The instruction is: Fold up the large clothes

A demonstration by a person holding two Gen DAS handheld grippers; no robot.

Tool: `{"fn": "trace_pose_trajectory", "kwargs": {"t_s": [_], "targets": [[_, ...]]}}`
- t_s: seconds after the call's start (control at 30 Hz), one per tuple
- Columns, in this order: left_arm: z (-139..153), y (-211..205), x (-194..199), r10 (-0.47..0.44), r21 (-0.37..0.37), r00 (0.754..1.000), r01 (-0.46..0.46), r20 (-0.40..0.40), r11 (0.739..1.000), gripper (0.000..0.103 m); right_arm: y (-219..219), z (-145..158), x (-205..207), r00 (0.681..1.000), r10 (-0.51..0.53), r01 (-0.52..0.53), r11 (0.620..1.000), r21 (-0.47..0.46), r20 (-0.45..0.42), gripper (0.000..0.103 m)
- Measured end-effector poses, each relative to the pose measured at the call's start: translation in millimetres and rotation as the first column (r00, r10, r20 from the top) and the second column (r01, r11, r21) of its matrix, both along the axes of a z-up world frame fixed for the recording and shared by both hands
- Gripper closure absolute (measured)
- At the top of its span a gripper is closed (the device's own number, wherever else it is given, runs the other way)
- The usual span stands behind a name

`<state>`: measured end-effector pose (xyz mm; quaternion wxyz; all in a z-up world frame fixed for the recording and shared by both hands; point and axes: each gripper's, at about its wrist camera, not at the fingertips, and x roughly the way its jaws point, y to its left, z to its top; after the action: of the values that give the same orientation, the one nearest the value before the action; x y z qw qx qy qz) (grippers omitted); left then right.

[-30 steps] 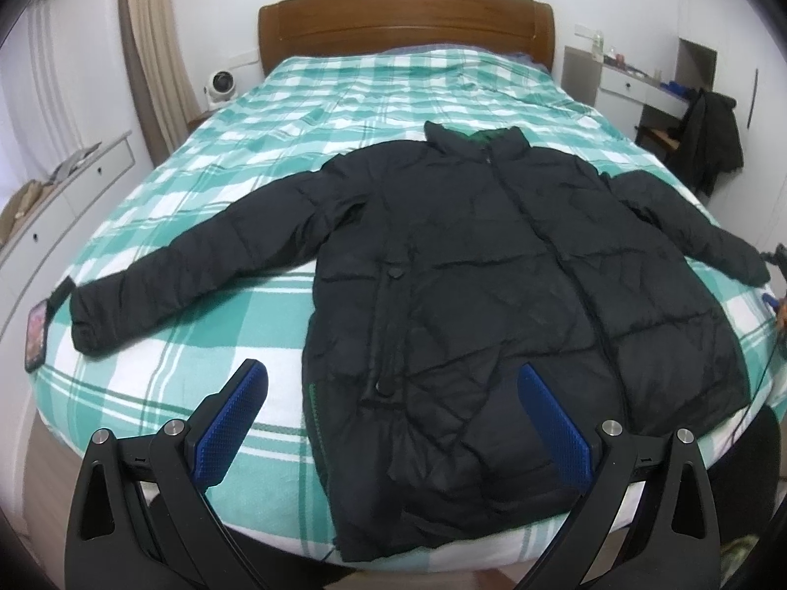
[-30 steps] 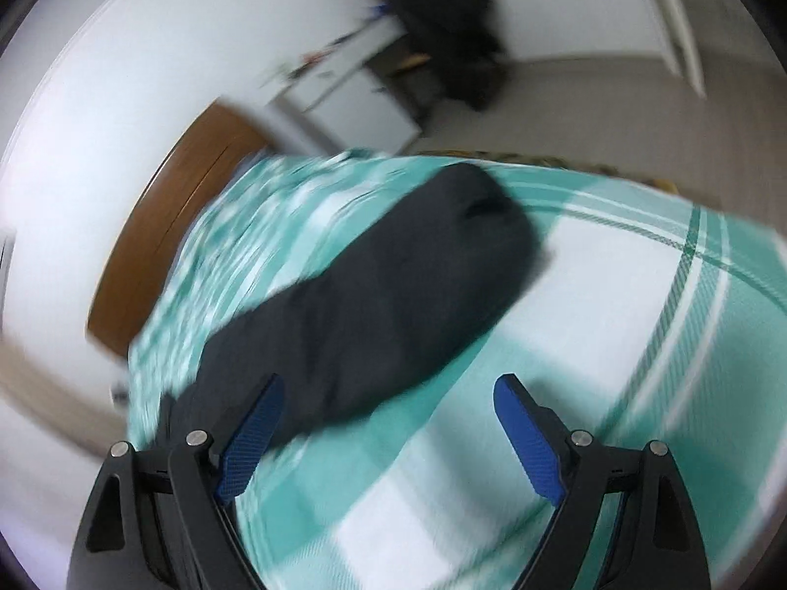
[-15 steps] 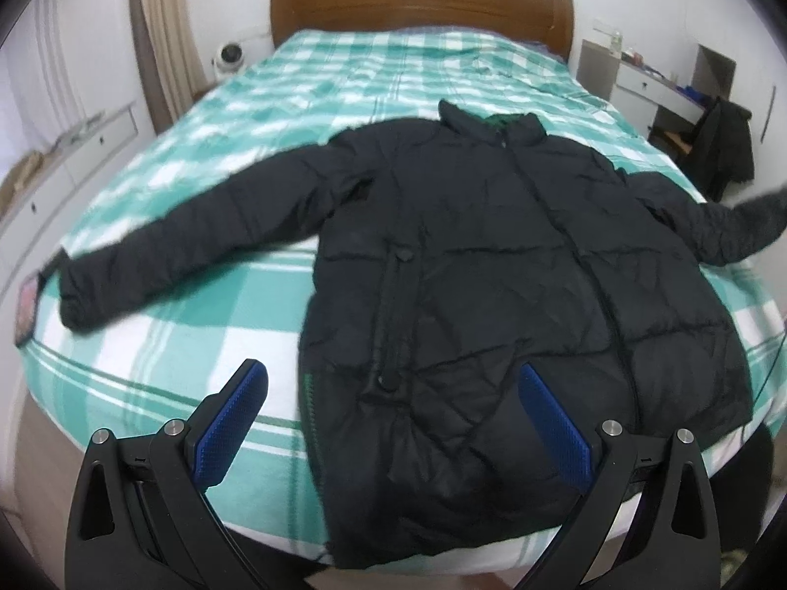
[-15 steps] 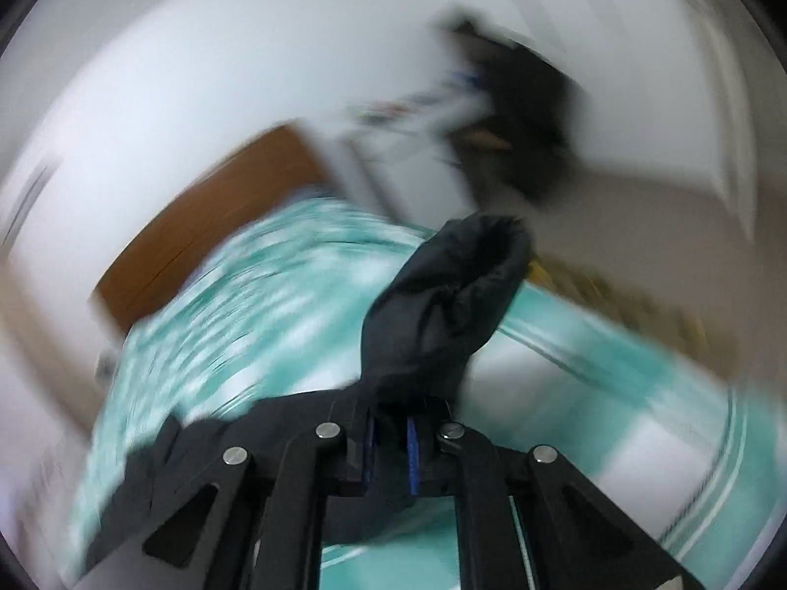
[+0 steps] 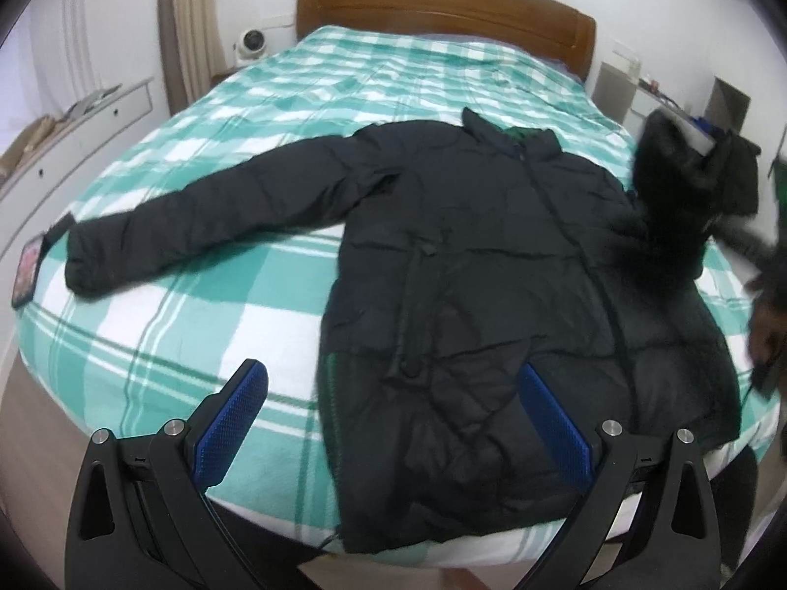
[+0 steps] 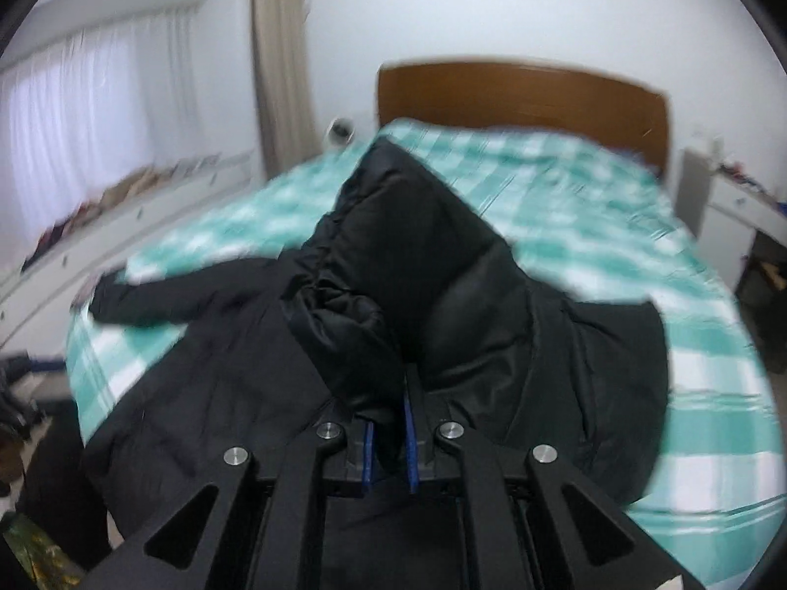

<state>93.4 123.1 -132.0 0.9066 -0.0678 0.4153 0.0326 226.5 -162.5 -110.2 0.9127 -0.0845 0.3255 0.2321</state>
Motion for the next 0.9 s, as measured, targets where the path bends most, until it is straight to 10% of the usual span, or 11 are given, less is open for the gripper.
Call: {"fn": "trace_pose_trajectory", "kwargs": {"t_s": [0.07, 0.13, 0.17, 0.2, 0.37, 0.5, 0.6, 0.77, 0.9], "targets": [[-5, 4, 0, 0.005, -0.019, 1.0, -0.005, -0.017, 1.0, 0.002, 18, -27, -3, 0.998, 0.027, -0.029, 0.999, -0.034, -0.063, 0.088], [-8, 4, 3, -0.009, -0.045, 1.0, 0.008, -0.03, 0.999, 0.002, 32, -53, -9, 0.986, 0.07, -0.076, 0.996, -0.038, -0.151, 0.05], [-9, 3, 4, -0.02, -0.056, 0.999, 0.018, -0.03, 0.998, 0.002, 41, -64, -18, 0.978, 0.095, -0.1, 0.995, -0.021, -0.184, 0.011], [-8, 0, 6, -0.038, -0.069, 0.999, 0.036, -0.027, 0.997, 0.002, 44, -69, -27, 0.976, 0.109, -0.111, 0.994, -0.001, -0.187, 0.005], [0, -20, 24, -0.143, -0.173, 0.99, 0.14, -0.004, 0.975, 0.001, 38, -56, -74, 0.99, 0.088, -0.086, 0.996, 0.024, -0.114, 0.005], [3, -47, 65, -0.298, -0.428, 0.954, 0.265, -0.012, 0.864, 0.001, 6, -37, -115, 0.997, 0.036, -0.033, 0.998, 0.046, -0.066, 0.005], [3, -87, 108, -0.382, -0.476, 0.924, 0.327, -0.019, 0.816, 0.001, -11, -32, -135, 0.997, -0.006, 0.012, 0.997, 0.075, -0.08, 0.005], [-19, -161, 180, -0.406, -0.31, 0.906, 0.355, -0.118, 0.882, 0.006, -39, -21, -174, 0.994, -0.075, 0.087, 0.984, 0.155, -0.083, 0.005], [-50, -178, 210, -0.31, -0.192, 0.922, 0.269, -0.233, 0.944, 0.081, -55, -10, -194, 0.99, -0.128, 0.136, 0.976, 0.168, -0.058, 0.005]]}}
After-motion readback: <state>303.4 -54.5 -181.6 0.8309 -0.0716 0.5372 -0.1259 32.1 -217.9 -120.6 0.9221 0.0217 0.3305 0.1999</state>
